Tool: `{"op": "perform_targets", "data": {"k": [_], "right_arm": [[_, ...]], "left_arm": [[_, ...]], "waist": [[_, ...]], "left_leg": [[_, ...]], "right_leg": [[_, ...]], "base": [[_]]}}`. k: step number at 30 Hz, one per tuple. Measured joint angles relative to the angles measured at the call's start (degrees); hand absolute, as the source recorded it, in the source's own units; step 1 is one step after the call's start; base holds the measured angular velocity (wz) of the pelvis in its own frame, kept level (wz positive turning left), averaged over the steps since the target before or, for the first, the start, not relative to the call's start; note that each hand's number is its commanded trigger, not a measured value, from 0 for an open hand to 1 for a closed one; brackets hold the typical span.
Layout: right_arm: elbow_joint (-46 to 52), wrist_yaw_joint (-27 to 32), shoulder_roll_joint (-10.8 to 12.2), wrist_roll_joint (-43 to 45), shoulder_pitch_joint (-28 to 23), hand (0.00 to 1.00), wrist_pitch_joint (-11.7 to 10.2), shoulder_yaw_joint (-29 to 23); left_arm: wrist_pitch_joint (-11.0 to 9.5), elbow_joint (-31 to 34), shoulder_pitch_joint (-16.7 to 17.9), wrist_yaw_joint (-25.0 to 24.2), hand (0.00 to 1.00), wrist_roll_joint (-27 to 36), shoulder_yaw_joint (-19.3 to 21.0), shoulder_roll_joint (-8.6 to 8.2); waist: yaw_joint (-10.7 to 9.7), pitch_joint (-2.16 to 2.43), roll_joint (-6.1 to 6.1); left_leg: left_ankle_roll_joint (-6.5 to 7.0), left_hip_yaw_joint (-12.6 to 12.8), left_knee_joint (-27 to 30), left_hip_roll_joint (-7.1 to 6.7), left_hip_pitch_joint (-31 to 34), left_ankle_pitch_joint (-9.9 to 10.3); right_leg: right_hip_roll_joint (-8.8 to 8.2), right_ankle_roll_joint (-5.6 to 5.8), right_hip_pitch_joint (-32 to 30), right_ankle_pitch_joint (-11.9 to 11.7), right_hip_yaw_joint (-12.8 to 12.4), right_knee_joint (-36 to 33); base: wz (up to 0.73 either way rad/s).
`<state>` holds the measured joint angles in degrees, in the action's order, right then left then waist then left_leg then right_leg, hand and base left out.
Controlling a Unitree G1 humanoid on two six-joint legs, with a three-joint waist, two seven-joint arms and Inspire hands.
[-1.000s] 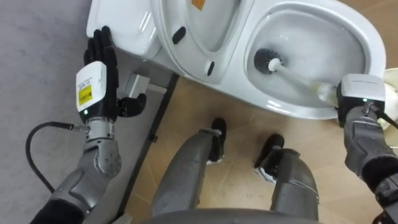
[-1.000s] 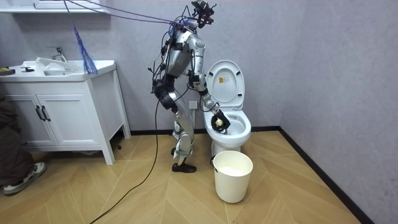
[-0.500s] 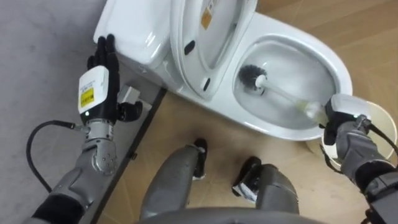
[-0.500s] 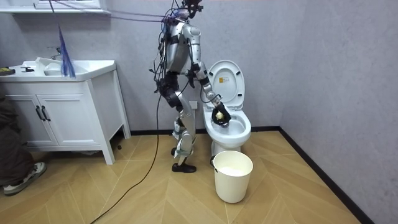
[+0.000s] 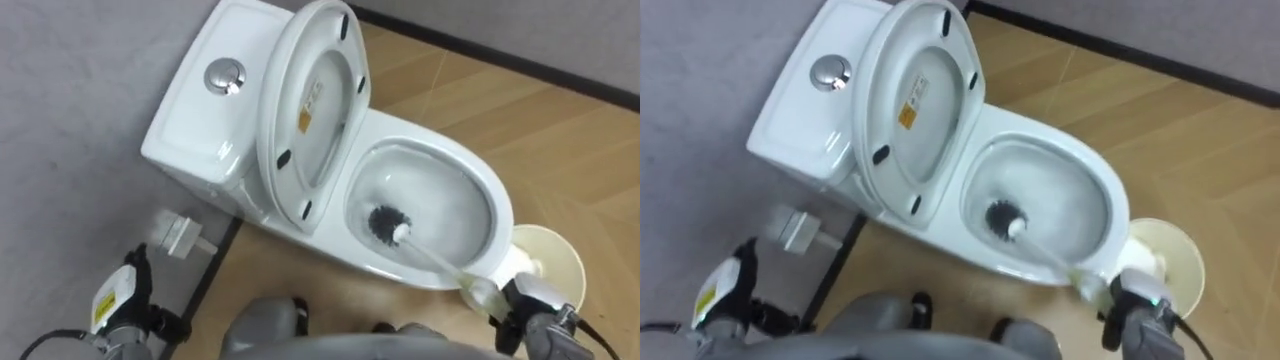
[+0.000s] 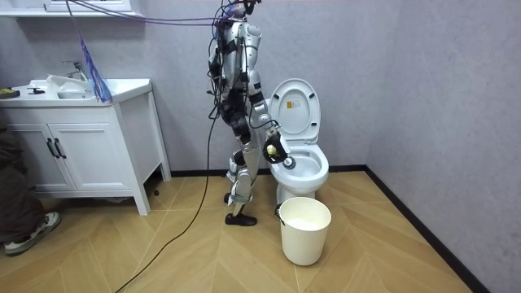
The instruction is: Brush toilet
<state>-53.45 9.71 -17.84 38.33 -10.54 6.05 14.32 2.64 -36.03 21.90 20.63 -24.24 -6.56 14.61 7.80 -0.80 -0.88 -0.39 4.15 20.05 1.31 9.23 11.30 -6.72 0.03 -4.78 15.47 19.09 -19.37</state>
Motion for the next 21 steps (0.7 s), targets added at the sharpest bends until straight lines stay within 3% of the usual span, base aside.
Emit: {"op": "perform_targets", "data": {"k": [2,4,5,7,15,21], "right_arm": [[0.54,-0.36,0.63,-0.21,-1.05,1.0,-0.43,-1.29],[0.31,-0.6,1.26,-0.63,-2.67,1.0,-0.65,-2.37],[0.26,-0.78,1.9,-0.74,-3.26,1.0,-0.68,-3.29],[0.29,-1.12,2.7,-0.87,-3.85,1.0,-0.78,-4.7],[-2.16,-1.14,4.71,-6.92,-5.03,1.0,-0.99,-7.86],[-3.45,0.51,7.06,-9.33,-5.1,1.0,-1.2,-14.86]], "left_arm": [[-0.11,-0.23,0.51,-0.38,0.0,-0.06,0.96,-0.75],[-0.1,-1.03,0.55,-0.66,0.0,-0.06,1.31,-0.99],[0.0,-1.28,0.75,-0.95,0.0,-0.05,2.13,-1.43],[0.27,-1.96,1.3,-0.99,0.0,-0.06,2.63,-2.07],[1.41,-5.8,1.67,-2.93,0.0,1.73,7.48,-4.1],[2.24,-12.32,0.0,-3.95,0.0,2.35,11.74,-5.22]], "waist": [[-0.3,-0.09,-0.56],[-0.44,0.21,-0.19],[-0.61,0.57,-0.28],[-1.52,0.7,-0.37],[-3.03,0.82,-0.32],[-5.05,0.72,-0.7]], "left_leg": [[-0.4,-0.07,-1.02,0.0,-2.93,0.33],[-0.71,0.06,-2.48,0.4,-5.52,1.12],[-0.83,0.33,-3.7,0.52,-7.14,1.36],[-0.85,0.44,-5.06,0.41,-8.89,1.35],[-0.85,2.01,-7.53,0.33,-13.36,1.34],[-0.85,2.26,-8.99,0.42,-16.69,1.34]], "right_leg": [[0.22,0.28,2.71,0.2,0.2,1.25],[0.97,0.34,5.07,0.19,0.16,2.73],[1.16,0.34,6.02,0.18,-0.03,2.94],[1.3,0.44,7.41,0.13,-0.23,3.72],[2.05,0.82,10.13,-0.06,-3.23,5.57],[2.61,0.89,12.04,-0.35,-5.94,6.15]], "base": [[0.0],[-0.04],[-0.08],[-0.09],[-0.2],[-0.22]]}}
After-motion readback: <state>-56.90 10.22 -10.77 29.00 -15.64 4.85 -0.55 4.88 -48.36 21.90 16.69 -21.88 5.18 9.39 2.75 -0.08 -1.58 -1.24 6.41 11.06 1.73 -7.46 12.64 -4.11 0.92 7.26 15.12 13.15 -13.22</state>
